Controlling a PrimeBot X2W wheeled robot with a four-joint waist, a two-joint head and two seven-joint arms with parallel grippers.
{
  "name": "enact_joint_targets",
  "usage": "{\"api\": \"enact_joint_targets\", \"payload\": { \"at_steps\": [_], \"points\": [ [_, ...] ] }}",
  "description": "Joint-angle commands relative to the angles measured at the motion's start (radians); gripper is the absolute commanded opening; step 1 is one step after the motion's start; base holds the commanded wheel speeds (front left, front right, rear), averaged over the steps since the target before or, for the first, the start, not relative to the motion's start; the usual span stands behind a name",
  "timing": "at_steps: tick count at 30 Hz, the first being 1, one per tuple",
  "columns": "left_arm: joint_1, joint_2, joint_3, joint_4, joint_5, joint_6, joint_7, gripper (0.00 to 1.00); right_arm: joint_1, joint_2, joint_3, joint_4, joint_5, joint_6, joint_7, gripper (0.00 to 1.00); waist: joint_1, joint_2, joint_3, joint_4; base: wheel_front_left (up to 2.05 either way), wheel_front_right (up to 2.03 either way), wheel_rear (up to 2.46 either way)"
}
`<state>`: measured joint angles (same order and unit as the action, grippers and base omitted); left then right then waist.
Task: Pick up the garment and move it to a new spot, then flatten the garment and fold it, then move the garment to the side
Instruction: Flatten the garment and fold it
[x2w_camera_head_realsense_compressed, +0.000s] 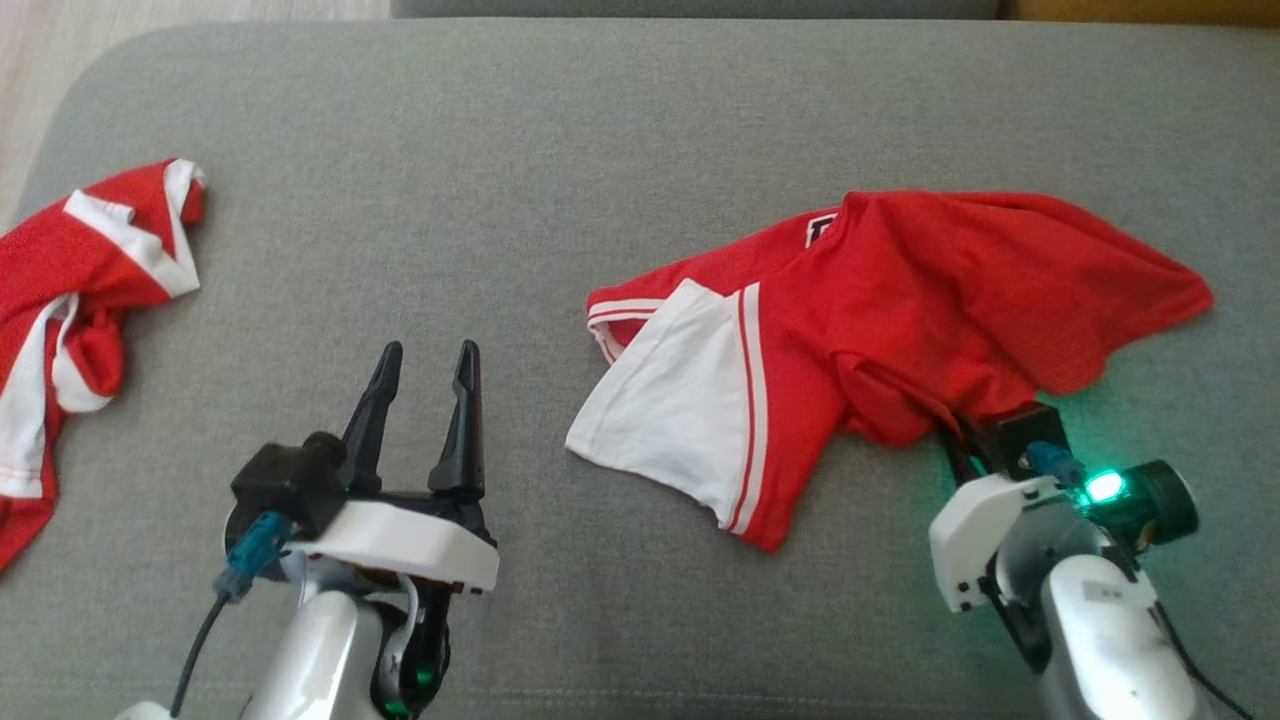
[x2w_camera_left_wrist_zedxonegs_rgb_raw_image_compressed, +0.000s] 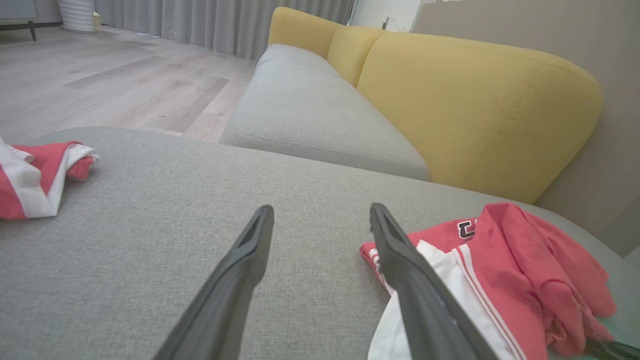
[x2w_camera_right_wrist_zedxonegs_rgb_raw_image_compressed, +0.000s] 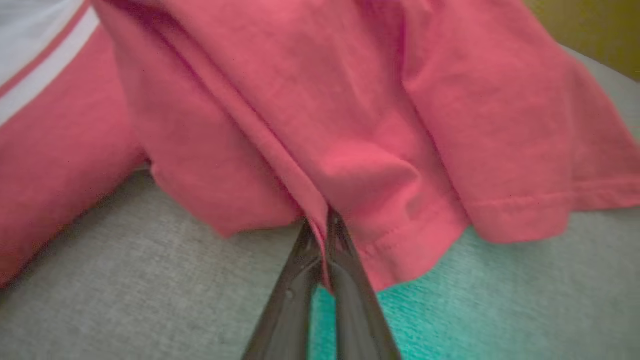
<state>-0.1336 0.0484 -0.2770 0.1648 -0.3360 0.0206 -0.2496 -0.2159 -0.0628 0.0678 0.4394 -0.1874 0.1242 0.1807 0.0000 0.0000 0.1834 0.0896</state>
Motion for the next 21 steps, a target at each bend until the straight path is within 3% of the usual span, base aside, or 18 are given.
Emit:
{"api": "enact_joint_targets", "payload": {
  "at_steps": [1, 6, 11, 21],
  "points": [
    [-0.040, 0.002, 0.034, -0.029, 0.003, 0.002, -0.012, 1.00, -0.012, -0.015, 0.011, -0.024, -0.006, 0.007, -0.004, 0.00, 0.0000, 0.0000, -0.009, -0.008, 0.00, 0.00, 0.00],
    [-0.030, 0.002, 0.035, -0.028, 0.001, 0.006, -0.012, 1.00, 0.011, -0.055, -0.002, -0.084, -0.003, 0.007, 0.015, 0.00, 0.0000, 0.0000, -0.037, -0.038, 0.00, 0.00, 0.00],
    [-0.017, 0.002, 0.031, -0.029, -0.007, 0.013, -0.012, 1.00, 0.053, -0.142, -0.009, -0.191, 0.027, 0.007, 0.075, 0.00, 0.0000, 0.0000, -0.069, -0.069, 0.00, 0.00, 0.00],
    [0.001, 0.002, 0.012, -0.035, -0.019, 0.028, -0.012, 1.00, 0.113, -0.418, -0.035, -0.350, 0.105, 0.007, 0.201, 0.00, 0.0000, 0.0000, -0.123, -0.094, 0.00, 0.00, 0.00]
  ]
}}
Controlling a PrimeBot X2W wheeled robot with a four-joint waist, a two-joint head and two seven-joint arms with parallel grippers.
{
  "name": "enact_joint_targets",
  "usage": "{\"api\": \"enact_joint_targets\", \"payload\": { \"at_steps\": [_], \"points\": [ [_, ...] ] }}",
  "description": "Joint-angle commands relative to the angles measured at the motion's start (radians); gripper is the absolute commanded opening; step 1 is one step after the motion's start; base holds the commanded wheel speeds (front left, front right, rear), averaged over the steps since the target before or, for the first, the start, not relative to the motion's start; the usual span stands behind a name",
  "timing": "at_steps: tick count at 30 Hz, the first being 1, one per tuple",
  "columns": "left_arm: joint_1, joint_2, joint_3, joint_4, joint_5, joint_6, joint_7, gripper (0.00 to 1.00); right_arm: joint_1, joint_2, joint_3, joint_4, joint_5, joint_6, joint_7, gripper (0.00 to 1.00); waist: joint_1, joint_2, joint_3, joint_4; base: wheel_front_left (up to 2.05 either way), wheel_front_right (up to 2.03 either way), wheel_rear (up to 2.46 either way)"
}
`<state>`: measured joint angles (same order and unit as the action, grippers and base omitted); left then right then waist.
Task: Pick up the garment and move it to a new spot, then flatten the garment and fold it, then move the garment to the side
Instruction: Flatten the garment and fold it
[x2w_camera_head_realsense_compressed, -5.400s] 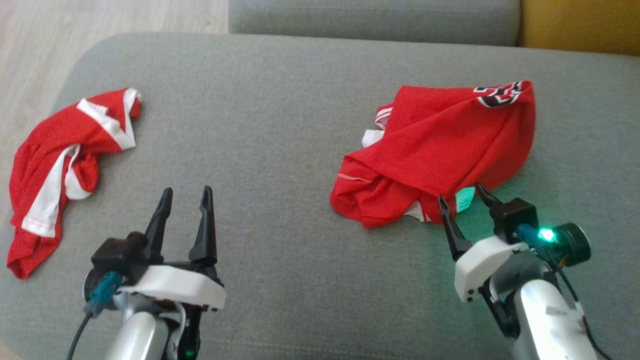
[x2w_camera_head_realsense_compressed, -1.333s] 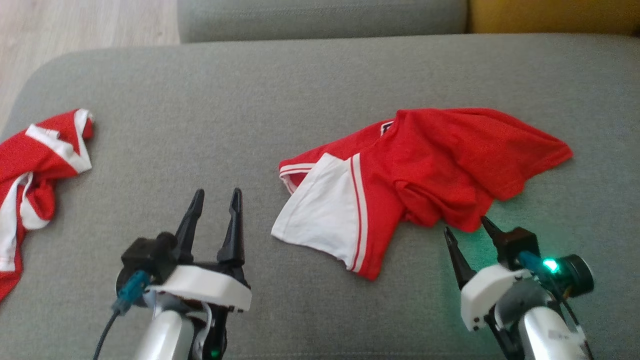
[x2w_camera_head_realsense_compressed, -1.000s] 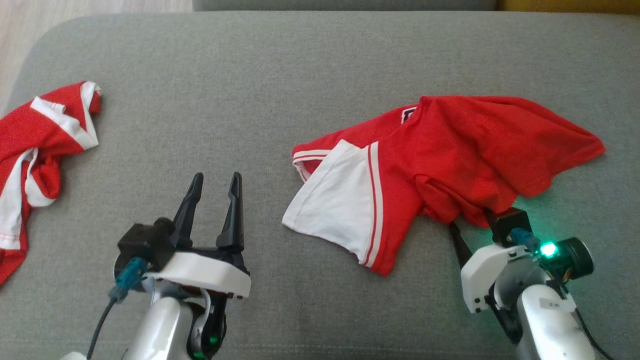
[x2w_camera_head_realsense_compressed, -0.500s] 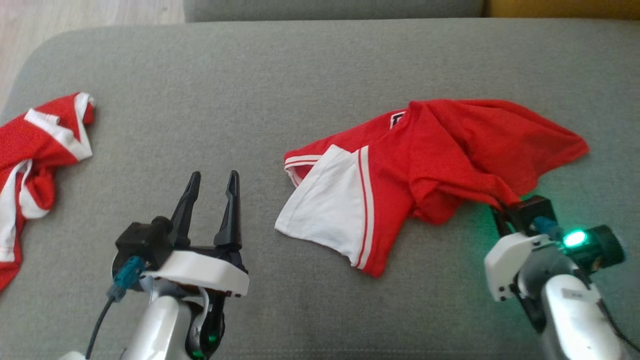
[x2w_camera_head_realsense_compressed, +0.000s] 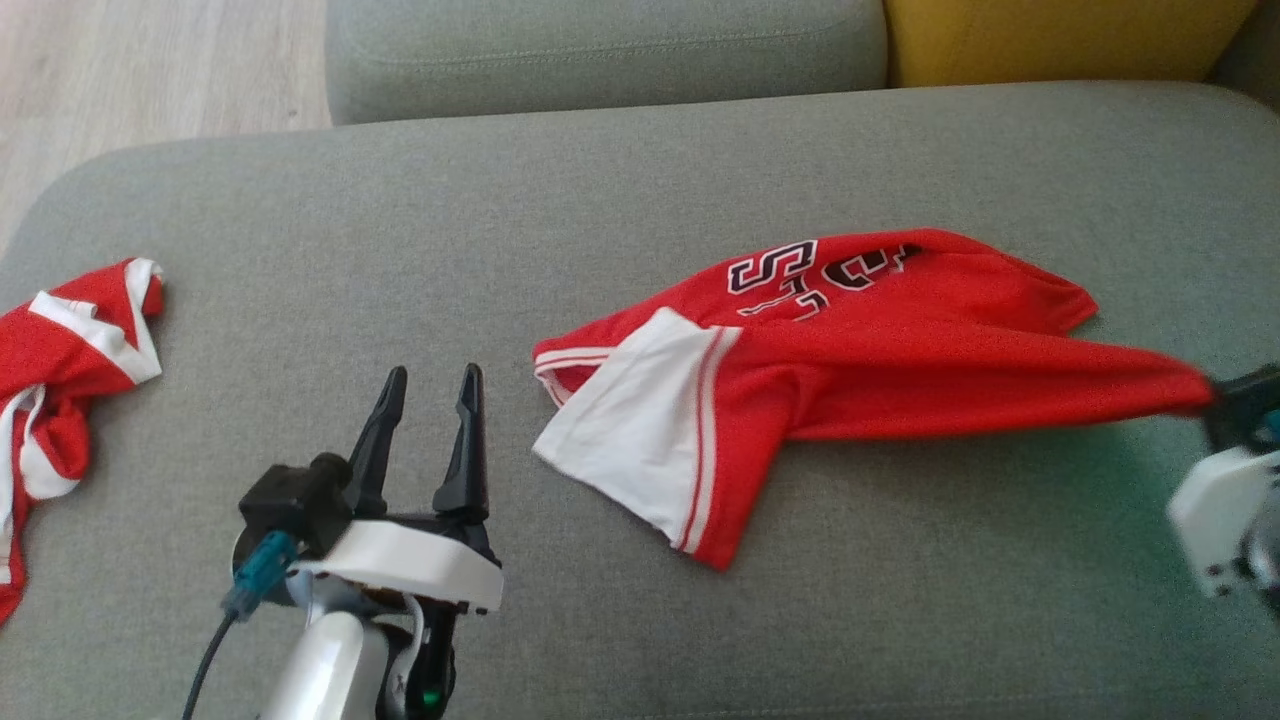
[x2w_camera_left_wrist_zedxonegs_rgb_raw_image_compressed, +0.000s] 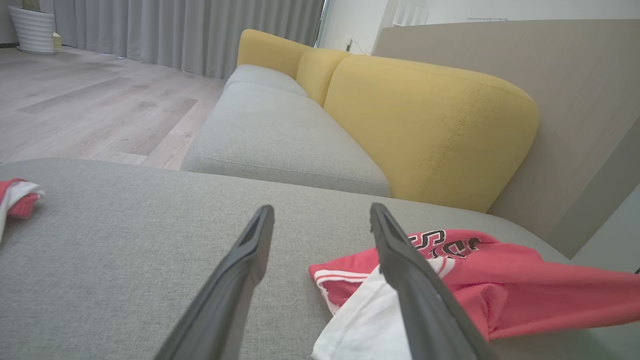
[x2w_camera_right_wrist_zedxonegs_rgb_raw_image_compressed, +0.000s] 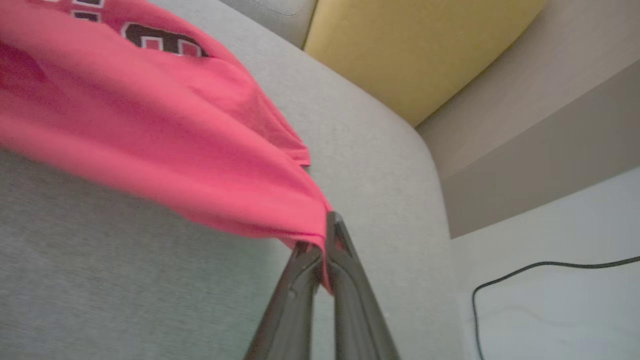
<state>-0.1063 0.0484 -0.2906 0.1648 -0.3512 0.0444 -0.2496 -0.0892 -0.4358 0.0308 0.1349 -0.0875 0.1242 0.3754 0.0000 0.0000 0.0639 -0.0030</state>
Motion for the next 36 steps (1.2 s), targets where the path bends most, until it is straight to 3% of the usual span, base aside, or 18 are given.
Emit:
{"api": "enact_joint_targets", "payload": {
  "at_steps": [1, 6, 7, 8, 13, 17, 26, 31, 36],
  "points": [
    [-0.026, 0.002, 0.025, -0.036, -0.004, 0.005, -0.012, 1.00, -0.011, -0.069, -0.005, -0.056, 0.006, 0.007, 0.020, 0.00, 0.0000, 0.0000, -0.005, -0.001, 0.00, 0.00, 0.00],
    [-0.027, 0.002, 0.025, -0.039, -0.003, 0.005, -0.012, 1.00, 0.009, -0.123, -0.038, -0.081, 0.017, 0.007, 0.080, 0.00, 0.0000, 0.0000, -0.009, 0.005, 0.00, 0.00, 0.00],
    [-0.026, 0.002, 0.025, -0.039, -0.003, 0.004, -0.012, 1.00, 0.011, -0.119, -0.047, -0.084, 0.020, 0.007, 0.087, 0.58, 0.0000, 0.0000, -0.009, 0.006, 0.00, 0.00, 0.00],
    [-0.025, 0.002, 0.024, -0.039, -0.003, 0.004, -0.012, 1.00, 0.012, -0.111, -0.057, -0.087, 0.020, 0.007, 0.090, 1.00, 0.0000, 0.0000, -0.009, 0.008, 0.00, 0.00, 0.00],
    [-0.022, 0.002, 0.023, -0.038, -0.001, 0.004, -0.012, 1.00, 0.024, -0.072, -0.083, -0.094, 0.011, 0.007, 0.104, 1.00, 0.0000, 0.0000, -0.012, 0.013, 0.00, 0.00, 0.00],
    [-0.016, 0.002, 0.025, -0.036, 0.001, 0.005, -0.012, 1.00, 0.027, -0.023, -0.164, -0.113, -0.057, 0.007, 0.112, 1.00, 0.0000, 0.0000, -0.020, 0.012, 0.00, 0.00, 0.00],
    [-0.002, 0.002, 0.027, -0.042, 0.006, 0.010, -0.012, 1.00, 0.039, 0.187, -0.282, -0.228, -0.148, 0.007, 0.020, 1.00, 0.0000, 0.0000, -0.040, -0.014, 0.00, 0.00, 0.00],
    [0.002, 0.002, 0.030, -0.046, 0.009, 0.009, -0.012, 1.00, 0.071, 0.327, -0.248, -0.278, -0.090, 0.007, -0.065, 1.00, 0.0000, 0.0000, -0.038, -0.034, 0.00, 0.00, 0.00],
    [0.003, 0.002, 0.019, -0.044, 0.006, 0.002, -0.012, 1.00, 0.114, 0.379, -0.192, -0.252, -0.023, 0.007, -0.157, 1.00, 0.0000, 0.0000, -0.024, -0.060, 0.00, 0.00, 0.00]
  ]
}}
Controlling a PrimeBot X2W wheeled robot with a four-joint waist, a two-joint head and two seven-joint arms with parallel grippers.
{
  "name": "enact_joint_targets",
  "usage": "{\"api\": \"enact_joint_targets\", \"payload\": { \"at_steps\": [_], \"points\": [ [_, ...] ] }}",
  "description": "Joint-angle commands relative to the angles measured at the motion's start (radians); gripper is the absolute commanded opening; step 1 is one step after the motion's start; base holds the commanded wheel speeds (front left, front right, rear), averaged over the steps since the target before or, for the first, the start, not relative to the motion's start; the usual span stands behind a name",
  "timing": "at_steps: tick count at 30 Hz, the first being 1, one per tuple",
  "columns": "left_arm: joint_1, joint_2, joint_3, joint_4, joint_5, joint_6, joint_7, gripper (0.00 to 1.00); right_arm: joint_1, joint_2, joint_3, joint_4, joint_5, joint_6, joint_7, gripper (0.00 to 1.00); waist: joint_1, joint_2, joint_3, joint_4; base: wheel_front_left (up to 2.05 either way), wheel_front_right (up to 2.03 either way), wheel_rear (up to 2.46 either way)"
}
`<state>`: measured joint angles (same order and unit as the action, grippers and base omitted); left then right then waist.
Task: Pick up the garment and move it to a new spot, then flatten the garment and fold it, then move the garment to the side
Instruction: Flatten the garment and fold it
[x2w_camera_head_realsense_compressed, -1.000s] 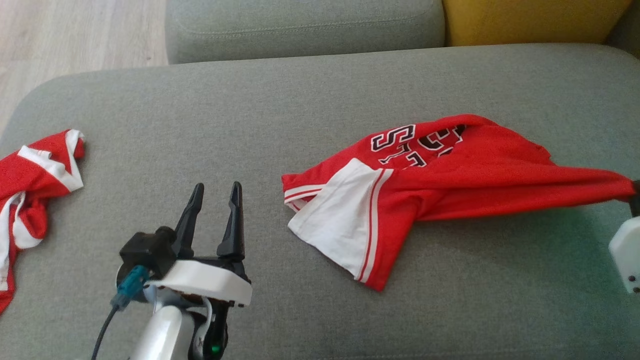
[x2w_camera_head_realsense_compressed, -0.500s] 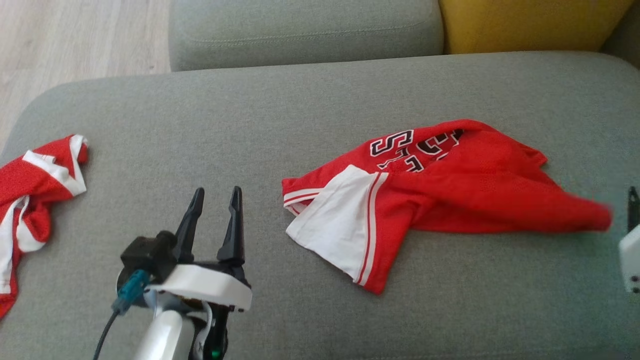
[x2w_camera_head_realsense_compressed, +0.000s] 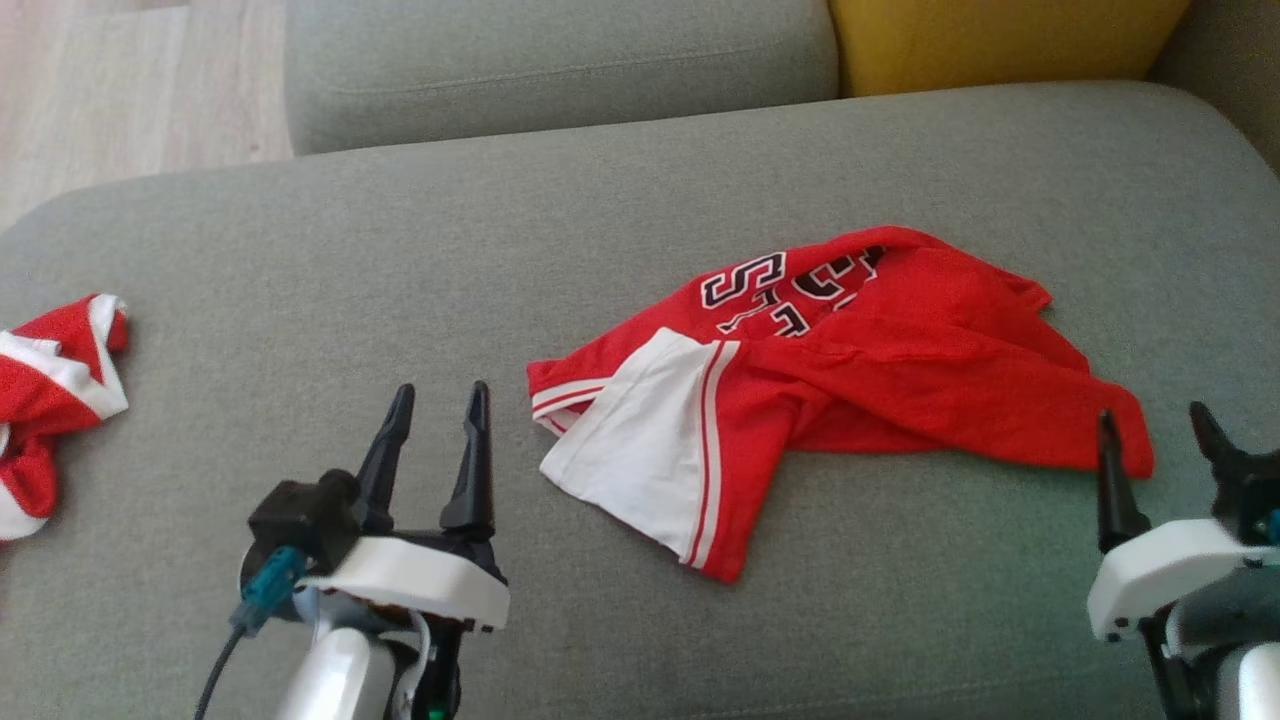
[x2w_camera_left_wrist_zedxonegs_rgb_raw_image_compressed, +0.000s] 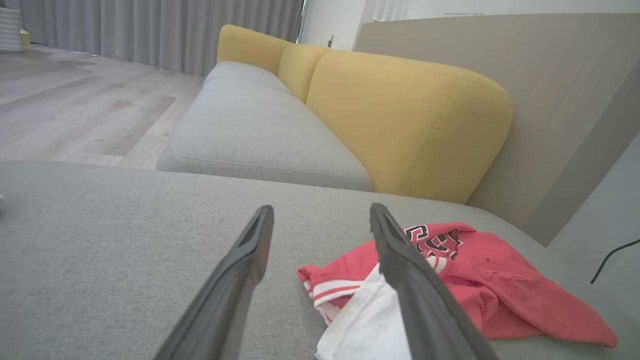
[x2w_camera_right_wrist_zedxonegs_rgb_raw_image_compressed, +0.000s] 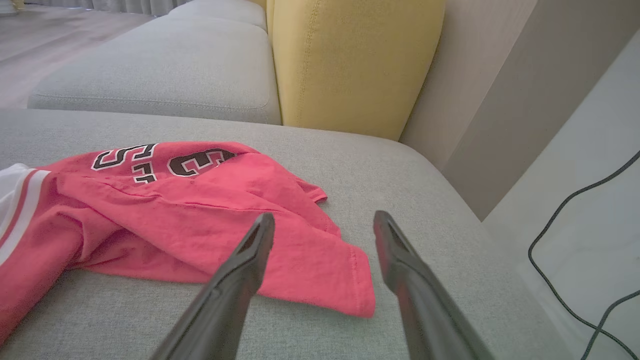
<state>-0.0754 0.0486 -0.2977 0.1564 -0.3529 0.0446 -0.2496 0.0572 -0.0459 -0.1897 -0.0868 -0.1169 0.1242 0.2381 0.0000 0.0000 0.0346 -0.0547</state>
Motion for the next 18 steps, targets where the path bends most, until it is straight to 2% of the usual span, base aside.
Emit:
{"api": "enact_joint_targets", "payload": {
  "at_steps": [1, 5, 7, 9, 10, 12, 18],
  "points": [
    [-0.030, 0.002, 0.023, -0.033, 0.010, -0.001, -0.012, 1.00, -0.035, -0.009, 0.034, -0.022, 0.010, 0.007, -0.034, 1.00, 0.0000, 0.0000, 0.008, -0.012, 0.00, 0.00, 0.00],
    [-0.046, 0.002, 0.000, -0.016, 0.016, -0.020, -0.012, 1.00, -0.057, -0.006, 0.045, 0.001, 0.023, 0.007, -0.073, 1.00, 0.0000, 0.0000, 0.018, -0.029, 0.00, 0.00, 0.00],
    [-0.064, 0.002, -0.033, 0.009, 0.020, -0.043, 0.001, 1.00, -0.068, -0.005, 0.047, 0.006, 0.026, 0.007, -0.080, 1.00, 0.0000, 0.0000, 0.025, -0.035, 0.00, 0.00, 0.00],
    [-0.089, 0.003, -0.067, 0.044, 0.034, -0.060, 0.038, 1.00, -0.077, -0.005, 0.051, 0.009, 0.031, 0.007, -0.086, 1.00, 0.0000, 0.0000, 0.034, -0.040, 0.00, 0.00, 0.00],
    [-0.119, 0.009, -0.098, 0.088, 0.055, -0.066, 0.090, 1.00, -0.084, -0.005, 0.058, 0.014, 0.034, 0.007, -0.094, 1.00, 0.0000, 0.0000, 0.044, -0.047, 0.00, 0.00, 0.00],
    [-0.147, 0.013, -0.117, 0.138, 0.074, -0.059, 0.146, 1.00, -0.089, -0.005, 0.075, 0.019, 0.038, 0.007, -0.101, 1.00, 0.0000, 0.0000, 0.054, -0.054, 0.00, 0.00, 0.00],
    [-0.220, 0.041, -0.140, 0.265, 0.157, 0.010, 0.228, 1.00, -0.099, -0.004, 0.115, 0.036, 0.052, 0.007, -0.121, 1.00, 0.0000, 0.0000, 0.076, -0.071, 0.00, 0.00, 0.00]
  ]
}}
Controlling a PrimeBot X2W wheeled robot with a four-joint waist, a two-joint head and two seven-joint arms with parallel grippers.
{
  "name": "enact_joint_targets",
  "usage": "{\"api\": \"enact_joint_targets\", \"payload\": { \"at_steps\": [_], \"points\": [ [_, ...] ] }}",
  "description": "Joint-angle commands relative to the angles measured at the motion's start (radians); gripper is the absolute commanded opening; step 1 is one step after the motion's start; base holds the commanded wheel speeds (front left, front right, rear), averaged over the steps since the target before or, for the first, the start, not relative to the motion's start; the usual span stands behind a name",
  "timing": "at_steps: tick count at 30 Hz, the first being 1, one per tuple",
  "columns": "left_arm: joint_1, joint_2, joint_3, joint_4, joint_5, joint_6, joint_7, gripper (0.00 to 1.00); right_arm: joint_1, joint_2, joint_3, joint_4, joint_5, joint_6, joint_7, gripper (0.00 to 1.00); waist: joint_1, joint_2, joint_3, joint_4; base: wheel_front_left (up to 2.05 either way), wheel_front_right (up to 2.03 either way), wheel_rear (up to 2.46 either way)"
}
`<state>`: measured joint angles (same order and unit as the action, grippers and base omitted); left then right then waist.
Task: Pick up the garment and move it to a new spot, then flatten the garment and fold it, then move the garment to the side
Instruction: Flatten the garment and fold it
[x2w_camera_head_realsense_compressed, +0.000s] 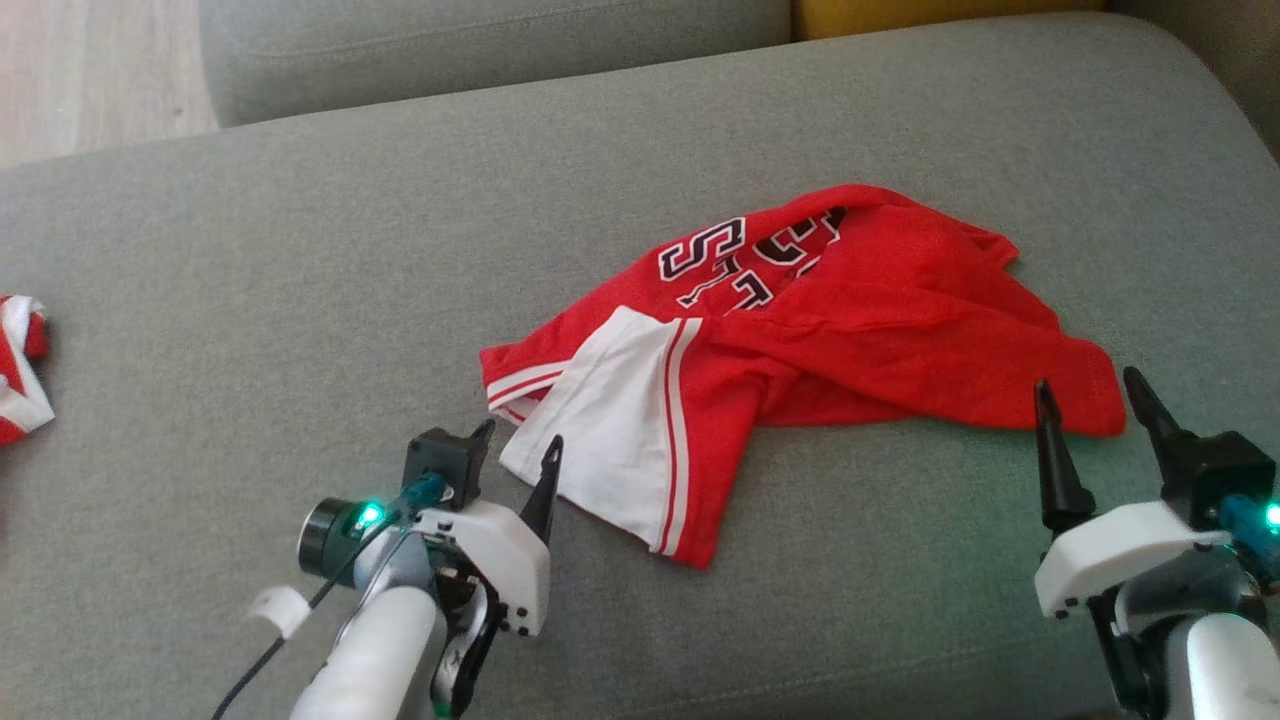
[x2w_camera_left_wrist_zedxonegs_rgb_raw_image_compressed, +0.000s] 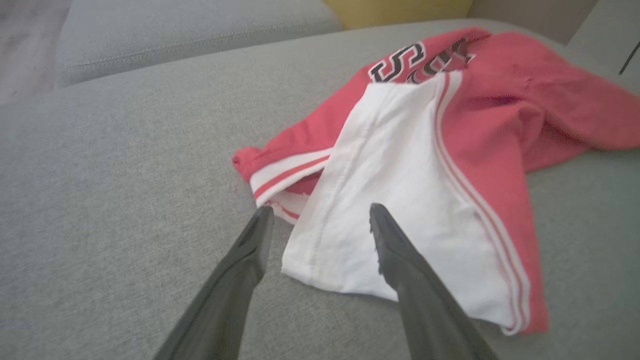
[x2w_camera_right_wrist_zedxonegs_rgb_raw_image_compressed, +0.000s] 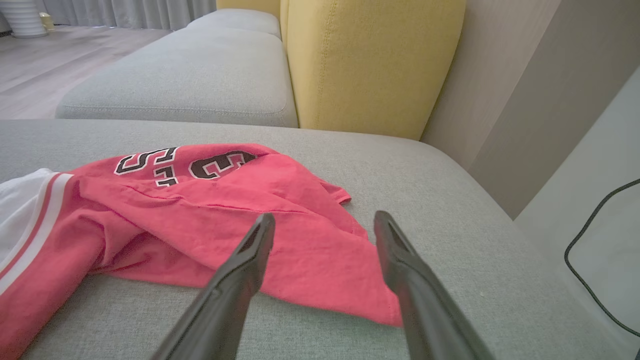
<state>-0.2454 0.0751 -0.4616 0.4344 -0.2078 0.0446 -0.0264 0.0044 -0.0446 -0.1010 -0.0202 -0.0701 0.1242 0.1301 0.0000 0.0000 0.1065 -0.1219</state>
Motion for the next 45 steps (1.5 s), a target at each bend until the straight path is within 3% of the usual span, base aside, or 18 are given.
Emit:
{"api": "enact_joint_targets", "payload": {
  "at_steps": [1, 11, 17, 18, 19, 20, 28, 34, 39, 45],
  "points": [
    [-0.050, 0.014, 0.024, -0.014, 0.012, 0.010, 0.005, 1.00, -0.046, -0.006, 0.027, -0.031, 0.005, 0.007, -0.013, 1.00, 0.0000, 0.0000, 0.004, -0.004, 0.00, 0.00, 0.00],
    [-0.099, 0.019, 0.015, 0.119, 0.025, 0.034, 0.025, 1.00, -0.058, -0.006, 0.038, -0.023, 0.004, 0.007, -0.022, 1.00, 0.0000, 0.0000, 0.021, -0.025, 0.00, 0.00, 0.00],
    [-0.131, 0.017, 0.006, 0.182, 0.016, 0.019, 0.032, 1.00, -0.064, -0.006, 0.032, -0.023, 0.002, 0.007, -0.027, 1.00, 0.0000, 0.0000, 0.034, -0.032, 0.00, 0.00, 0.00],
    [-0.135, 0.016, 0.003, 0.191, 0.013, 0.013, 0.034, 0.82, -0.064, -0.006, 0.030, -0.023, 0.002, 0.007, -0.028, 1.00, 0.0000, 0.0000, 0.035, -0.031, 0.00, 0.00, 0.00],
    [-0.137, 0.014, 0.000, 0.200, 0.008, 0.006, 0.036, 0.12, -0.064, -0.006, 0.028, -0.021, 0.001, 0.007, -0.029, 1.00, 0.0000, 0.0000, 0.035, -0.030, 0.00, 0.00, 0.00],
    [-0.138, 0.013, -0.002, 0.206, 0.002, -0.003, 0.036, 0.00, -0.065, -0.006, 0.026, -0.020, 0.001, 0.007, -0.029, 1.00, 0.0000, 0.0000, 0.034, -0.029, 0.00, 0.00, 0.00],
    [-0.120, -0.004, -0.010, 0.201, -0.058, -0.042, 0.033, 0.00, -0.077, -0.006, 0.006, 0.002, -0.015, 0.007, -0.030, 1.00, 0.0000, 0.0000, -0.005, 0.004, 0.00, 0.00, 0.00],
    [-0.117, 0.009, 0.028, 0.127, -0.085, -0.016, -0.016, 0.00, -0.082, -0.006, 0.006, 0.027, -0.019, 0.007, -0.031, 1.00, 0.0000, 0.0000, -0.060, 0.043, 0.00, 0.00, 0.00],
    [-0.152, 0.063, 0.090, 0.033, -0.077, 0.031, -0.118, 0.00, -0.071, -0.006, 0.011, 0.055, -0.010, 0.007, -0.032, 1.00, 0.0000, 0.0000, -0.101, 0.070, 0.00, 0.00, 0.00],
    [-0.162, 0.126, 0.118, -0.109, -0.054, 0.042, -0.189, 0.00, -0.057, -0.006, 0.021, 0.077, 0.012, 0.007, -0.040, 1.00, 0.0000, 0.0000, -0.121, 0.086, 0.00, 0.00, 0.00]
  ]
}}
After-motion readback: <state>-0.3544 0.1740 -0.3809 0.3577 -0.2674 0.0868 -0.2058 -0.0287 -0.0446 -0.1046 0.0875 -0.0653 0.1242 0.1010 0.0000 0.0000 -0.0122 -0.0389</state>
